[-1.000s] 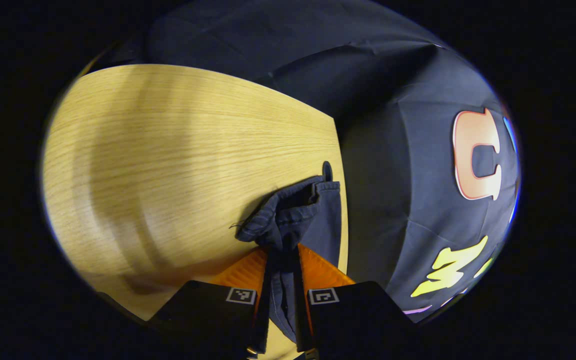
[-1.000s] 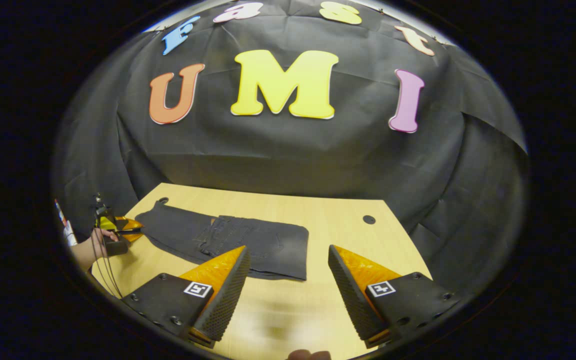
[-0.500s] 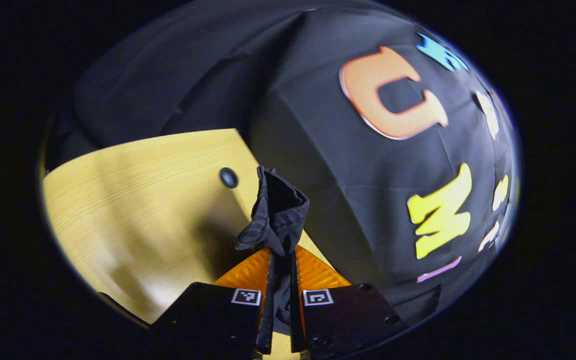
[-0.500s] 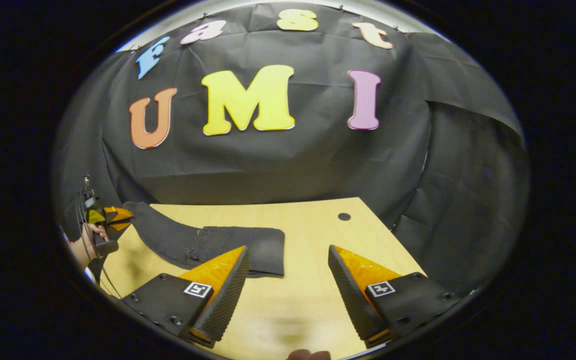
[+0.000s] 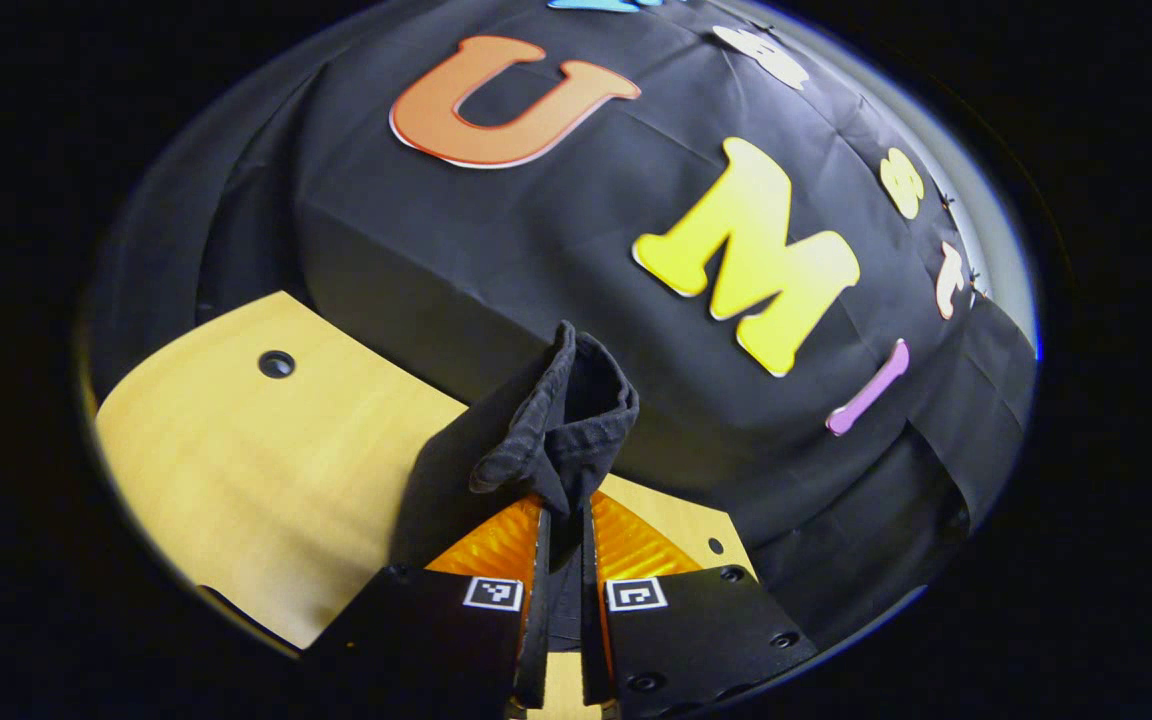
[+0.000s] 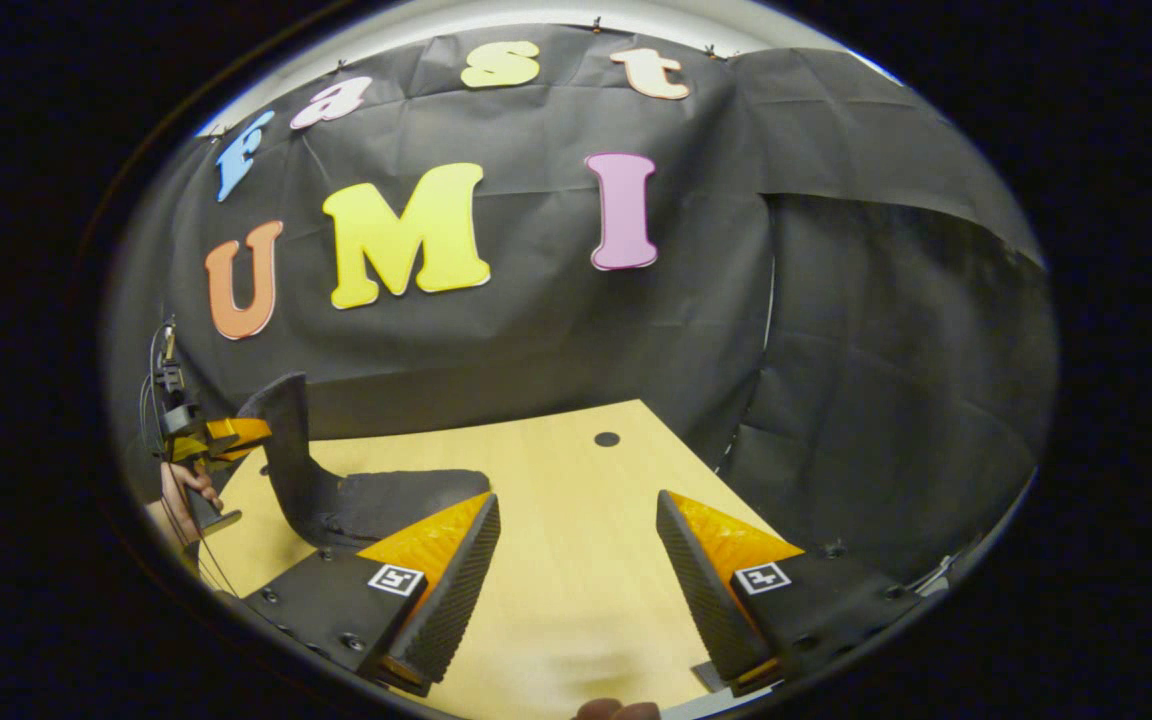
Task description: Grasp the waist and the cuffs of the jeans and fold them to make the two legs overlap; first hold the waist and fold one-third of the jeans toward the cuffs, then hold the cuffs and fold the remaining one-third in the same direction to finish folding.
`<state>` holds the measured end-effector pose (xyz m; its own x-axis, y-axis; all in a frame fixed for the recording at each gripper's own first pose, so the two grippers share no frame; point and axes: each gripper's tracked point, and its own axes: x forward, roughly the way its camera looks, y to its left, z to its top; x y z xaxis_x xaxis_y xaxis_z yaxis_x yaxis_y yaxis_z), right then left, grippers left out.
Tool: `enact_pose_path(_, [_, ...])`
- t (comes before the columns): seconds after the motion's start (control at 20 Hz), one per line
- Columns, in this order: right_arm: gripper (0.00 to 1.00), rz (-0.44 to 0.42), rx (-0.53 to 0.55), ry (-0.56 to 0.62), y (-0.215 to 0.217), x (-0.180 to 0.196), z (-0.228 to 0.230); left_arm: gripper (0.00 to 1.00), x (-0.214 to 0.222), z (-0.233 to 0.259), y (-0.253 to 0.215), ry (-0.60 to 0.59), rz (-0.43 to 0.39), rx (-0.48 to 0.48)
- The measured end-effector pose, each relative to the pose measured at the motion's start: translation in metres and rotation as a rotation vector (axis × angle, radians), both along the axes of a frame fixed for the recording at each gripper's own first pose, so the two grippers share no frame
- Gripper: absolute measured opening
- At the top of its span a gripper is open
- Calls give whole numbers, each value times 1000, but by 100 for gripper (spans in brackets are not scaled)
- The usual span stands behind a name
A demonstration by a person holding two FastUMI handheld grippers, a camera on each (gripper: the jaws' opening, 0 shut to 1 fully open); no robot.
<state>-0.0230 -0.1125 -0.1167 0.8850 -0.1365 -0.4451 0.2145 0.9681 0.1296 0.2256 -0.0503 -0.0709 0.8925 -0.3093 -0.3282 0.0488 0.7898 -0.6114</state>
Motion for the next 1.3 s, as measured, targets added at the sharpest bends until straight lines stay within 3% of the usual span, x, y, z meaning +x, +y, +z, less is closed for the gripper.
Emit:
enact_pose_path(0.15, [94, -26, -7, 5, -19, -8, 1, 17, -4, -4, -29, 19, -34, -1])
enact_pose_path(0.7, [96, -78, -13, 41, -61, -29, -11, 17, -9, -25, -106, 3, -140, 154])
enact_pose_path(1.3, [96, -133, -16, 120, -102, -45, -37, 16, -14, -96, -158, 80, -200, 266])
